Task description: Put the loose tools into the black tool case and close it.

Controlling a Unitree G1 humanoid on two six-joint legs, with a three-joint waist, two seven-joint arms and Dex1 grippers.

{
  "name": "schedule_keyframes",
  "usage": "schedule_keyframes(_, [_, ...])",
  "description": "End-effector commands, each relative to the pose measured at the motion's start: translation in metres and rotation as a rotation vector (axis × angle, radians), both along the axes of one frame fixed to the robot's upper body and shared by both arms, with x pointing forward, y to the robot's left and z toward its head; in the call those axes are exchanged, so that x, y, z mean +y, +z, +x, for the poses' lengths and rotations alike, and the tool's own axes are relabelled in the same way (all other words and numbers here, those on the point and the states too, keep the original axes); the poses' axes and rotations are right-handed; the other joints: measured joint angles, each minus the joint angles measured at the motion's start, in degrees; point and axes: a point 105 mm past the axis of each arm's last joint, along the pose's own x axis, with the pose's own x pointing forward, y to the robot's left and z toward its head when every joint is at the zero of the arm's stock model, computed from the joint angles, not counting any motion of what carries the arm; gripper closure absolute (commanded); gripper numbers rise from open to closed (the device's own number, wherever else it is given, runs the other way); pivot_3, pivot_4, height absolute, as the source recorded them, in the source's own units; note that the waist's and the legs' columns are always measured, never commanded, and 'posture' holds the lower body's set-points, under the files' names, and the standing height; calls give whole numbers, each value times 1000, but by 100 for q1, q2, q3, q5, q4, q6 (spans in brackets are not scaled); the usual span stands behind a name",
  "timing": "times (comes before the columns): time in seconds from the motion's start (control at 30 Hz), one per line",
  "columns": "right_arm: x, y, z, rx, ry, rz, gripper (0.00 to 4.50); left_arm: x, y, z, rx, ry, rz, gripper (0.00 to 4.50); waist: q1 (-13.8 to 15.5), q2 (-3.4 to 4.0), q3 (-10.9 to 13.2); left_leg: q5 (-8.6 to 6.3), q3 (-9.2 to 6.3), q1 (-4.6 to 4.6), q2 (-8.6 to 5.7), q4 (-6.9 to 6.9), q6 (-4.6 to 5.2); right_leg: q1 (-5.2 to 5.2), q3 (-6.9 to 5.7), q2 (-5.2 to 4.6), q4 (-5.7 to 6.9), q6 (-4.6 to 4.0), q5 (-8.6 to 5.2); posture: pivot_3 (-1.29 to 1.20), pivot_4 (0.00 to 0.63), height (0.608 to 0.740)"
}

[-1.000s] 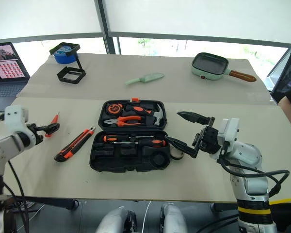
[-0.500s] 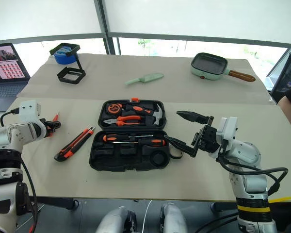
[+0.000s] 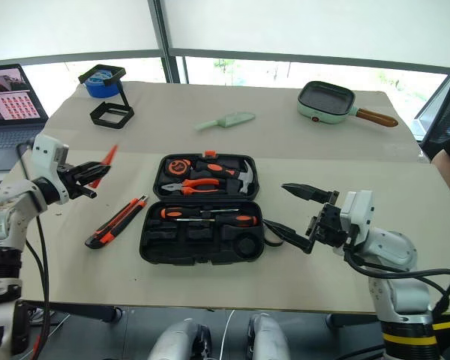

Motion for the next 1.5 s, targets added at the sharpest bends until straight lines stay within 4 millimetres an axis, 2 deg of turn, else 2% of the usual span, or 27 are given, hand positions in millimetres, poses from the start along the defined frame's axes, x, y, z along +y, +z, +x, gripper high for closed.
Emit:
schedule_keyframes(0.03, [-6, 7, -5, -26, 4, -25, 0, -61, 3, -44, 13, -516, 118, 4035, 6, 0, 0, 0, 1, 0, 0, 0, 0, 0, 0, 1, -1, 1, -1, 0, 150, 740])
schedule_keyframes(0.07, [-6, 7, -5, -25, 6, -30, 0, -72, -4, -54, 19, -628, 204, 4035, 9, 0, 0, -1, 2, -2, 0, 2, 2, 0, 0, 4, 0, 20, -12, 0, 150, 740])
schedule_keyframes(0.1, [-6, 8, -6, -22, 11, -32, 0, -75, -11, -56, 39, -664, 270, 4035, 7, 0, 0, -1, 1, -5, 0, 3, 4, 0, -2, 6, -1, 31, -18, 0, 150, 740])
schedule_keyframes(0.17, [-3, 9, -7, -14, 19, -35, 0, -79, -23, -48, 64, -646, 373, 4035, 8, 0, 0, -2, 4, -3, 0, 8, 5, 2, 4, 13, -1, 35, -21, 0, 150, 740])
schedule_keyframes(0.33, [7, 10, -13, 26, 50, -42, 0, -94, -48, -27, -1, -623, 557, 4035, 0, 0, 0, -5, 2, -3, 9, 17, 17, 1, 17, 32, 0, 38, -22, 0, 150, 740])
schedule_keyframes(0.43, [12, 8, -15, 35, 57, -43, 0, -104, -54, -20, 14, -598, 535, 4035, 9, 0, 0, -7, 1, -6, 8, 18, 22, 2, 15, 35, -4, 37, -21, 0, 150, 740])
schedule_keyframes(0.6, [12, 10, -15, 28, 44, -31, 0, -110, -62, -34, 65, -665, 550, 4035, 1, 0, 1, -17, 2, -22, 11, 47, 39, -3, 16, 36, -4, 39, -20, 0, 150, 740])
schedule_keyframes(0.8, [15, 9, -15, 25, 37, -25, 0, -117, -67, -37, 113, -614, 569, 4035, 8, -1, 1, -22, 1, -23, 9, 51, 46, -1, 15, 33, -4, 45, -19, 0, 150, 740])
schedule_keyframes(1.13, [15, 9, -12, 20, 29, -35, 0, -94, -84, -37, 209, -559, 732, 4035, 5, 3, -1, -22, 0, -6, 11, 50, 46, 11, 18, 37, -2, 46, -19, 0, 150, 740])
schedule_keyframes(1.4, [17, 8, -11, 25, 36, -42, 0, -95, -90, -39, 210, -577, 746, 4035, -2, 16, -9, -36, -2, 5, 15, 50, 70, 19, 23, 41, 3, 45, -20, 0, 150, 740])
schedule_keyframes(1.5, [16, 7, -10, 29, 34, -42, 0, -107, -85, -38, 182, -571, 641, 4035, 4, 25, -14, -36, -2, 5, 15, 50, 70, 19, 23, 42, 3, 45, -20, 0, 150, 740])
